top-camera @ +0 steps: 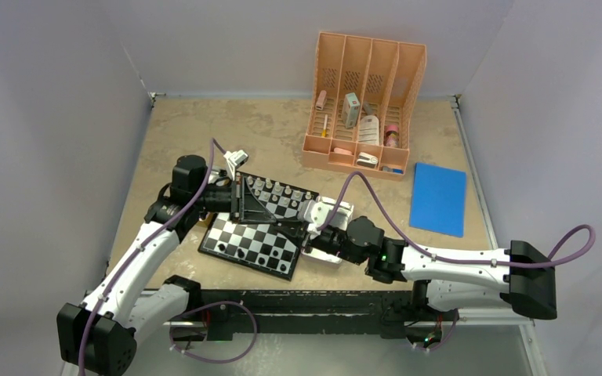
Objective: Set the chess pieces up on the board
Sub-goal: Place the chess piece on the chessboard.
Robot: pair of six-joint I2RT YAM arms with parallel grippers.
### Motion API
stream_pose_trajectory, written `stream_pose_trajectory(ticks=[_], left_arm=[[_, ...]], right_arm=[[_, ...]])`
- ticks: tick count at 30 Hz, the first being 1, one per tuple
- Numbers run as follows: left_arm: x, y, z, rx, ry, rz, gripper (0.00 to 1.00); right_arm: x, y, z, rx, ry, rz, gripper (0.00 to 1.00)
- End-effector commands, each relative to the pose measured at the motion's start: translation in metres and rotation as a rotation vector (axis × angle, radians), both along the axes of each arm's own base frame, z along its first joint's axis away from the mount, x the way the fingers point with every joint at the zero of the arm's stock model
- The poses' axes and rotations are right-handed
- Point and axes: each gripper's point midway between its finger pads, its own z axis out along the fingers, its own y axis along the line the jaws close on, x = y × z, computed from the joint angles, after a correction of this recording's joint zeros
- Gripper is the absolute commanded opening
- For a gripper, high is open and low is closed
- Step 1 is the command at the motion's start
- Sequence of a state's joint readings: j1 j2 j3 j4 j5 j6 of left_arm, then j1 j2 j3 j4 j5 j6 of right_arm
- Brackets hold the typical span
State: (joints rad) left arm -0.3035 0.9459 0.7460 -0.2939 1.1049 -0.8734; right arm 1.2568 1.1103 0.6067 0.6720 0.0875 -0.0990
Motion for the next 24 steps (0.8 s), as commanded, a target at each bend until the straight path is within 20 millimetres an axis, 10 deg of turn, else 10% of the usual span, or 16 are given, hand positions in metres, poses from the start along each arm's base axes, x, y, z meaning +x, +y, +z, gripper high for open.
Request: stream_pose_trajectory(ticks=[1,9,14,15,24], left_arm=[[0.003,-0.001,0.019,-0.018,-0.096,-0.003,0.04],[0.026,0.013,-0.002,0.180,-0.135,0.156,0.00],[0.039,0.031,-0.014,0.320,-0.158,0.292,0.00],[0.042,0.035,-0.018,0.353,-0.161,0.326,0.00],[0.050,0.062,-0.076,0.681,-0.090,0.490,0.00]], right_arm=[[0.000,0.001,0.022,0.060,-0.032,-0.003,0.20],[0.006,-0.002,0.021,0.071,0.013,-0.051,0.39],[0.010,-0.015,0.024,0.111,0.045,-0.098,0.74],[0.010,-0.019,0.026,0.122,0.052,-0.107,0.95],[0.011,-0.056,0.045,0.224,0.106,-0.182,0.99]])
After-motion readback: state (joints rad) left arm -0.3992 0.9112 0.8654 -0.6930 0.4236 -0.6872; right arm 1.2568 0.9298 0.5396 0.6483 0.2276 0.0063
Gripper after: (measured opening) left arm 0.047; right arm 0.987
